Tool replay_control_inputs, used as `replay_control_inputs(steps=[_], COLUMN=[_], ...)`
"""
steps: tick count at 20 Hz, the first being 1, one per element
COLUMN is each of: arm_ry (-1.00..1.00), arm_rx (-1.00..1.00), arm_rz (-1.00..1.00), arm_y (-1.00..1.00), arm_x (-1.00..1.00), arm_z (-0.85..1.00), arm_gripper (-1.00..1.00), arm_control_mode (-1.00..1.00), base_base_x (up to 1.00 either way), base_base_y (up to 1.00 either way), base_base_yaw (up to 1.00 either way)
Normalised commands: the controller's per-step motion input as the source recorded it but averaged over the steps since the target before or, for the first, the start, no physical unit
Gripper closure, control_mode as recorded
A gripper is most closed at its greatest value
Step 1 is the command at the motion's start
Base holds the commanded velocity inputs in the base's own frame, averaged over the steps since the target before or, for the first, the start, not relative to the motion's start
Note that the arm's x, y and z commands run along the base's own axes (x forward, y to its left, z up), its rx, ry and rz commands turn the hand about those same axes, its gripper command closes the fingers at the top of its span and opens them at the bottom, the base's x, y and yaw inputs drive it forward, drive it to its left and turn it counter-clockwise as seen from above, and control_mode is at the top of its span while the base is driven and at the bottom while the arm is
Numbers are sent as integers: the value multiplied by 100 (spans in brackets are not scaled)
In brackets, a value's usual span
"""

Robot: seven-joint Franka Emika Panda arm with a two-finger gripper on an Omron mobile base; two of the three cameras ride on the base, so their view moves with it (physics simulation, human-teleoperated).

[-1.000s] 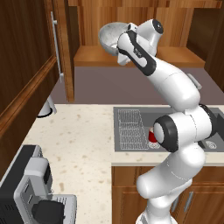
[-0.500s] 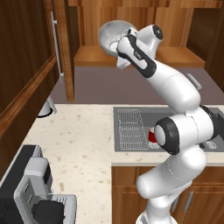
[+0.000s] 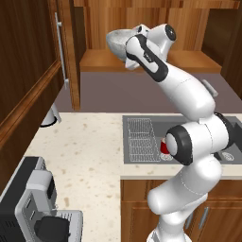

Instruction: Pick the mug and place it in the sink. Pick the bowl and place it in the open cabinet and then close the cabinet.

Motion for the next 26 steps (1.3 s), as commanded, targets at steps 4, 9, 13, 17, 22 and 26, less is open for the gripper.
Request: replay_control_inputs(steps=[4, 9, 13, 17, 22, 26], arm_ry=[-12, -14, -2, 11, 20, 9], arm_rx=[0, 0, 0, 0, -2, -1], arm_rz=[0, 0, 0, 0, 0, 0], arm_y=[0, 0, 0, 0, 6, 0], arm_x=[0, -3, -39, -64, -76, -89], arm_z=[42, 31, 21, 25, 5, 14], arm_gripper=[-100, -100, -100, -100, -100, -100], arm_control_mode=[-100, -100, -100, -100, -100, -100], base_base_x=[0, 0, 0, 0, 0, 0], base_base_y=[0, 0, 0, 0, 0, 0], base_base_yaw=[0, 0, 0, 0, 0, 0])
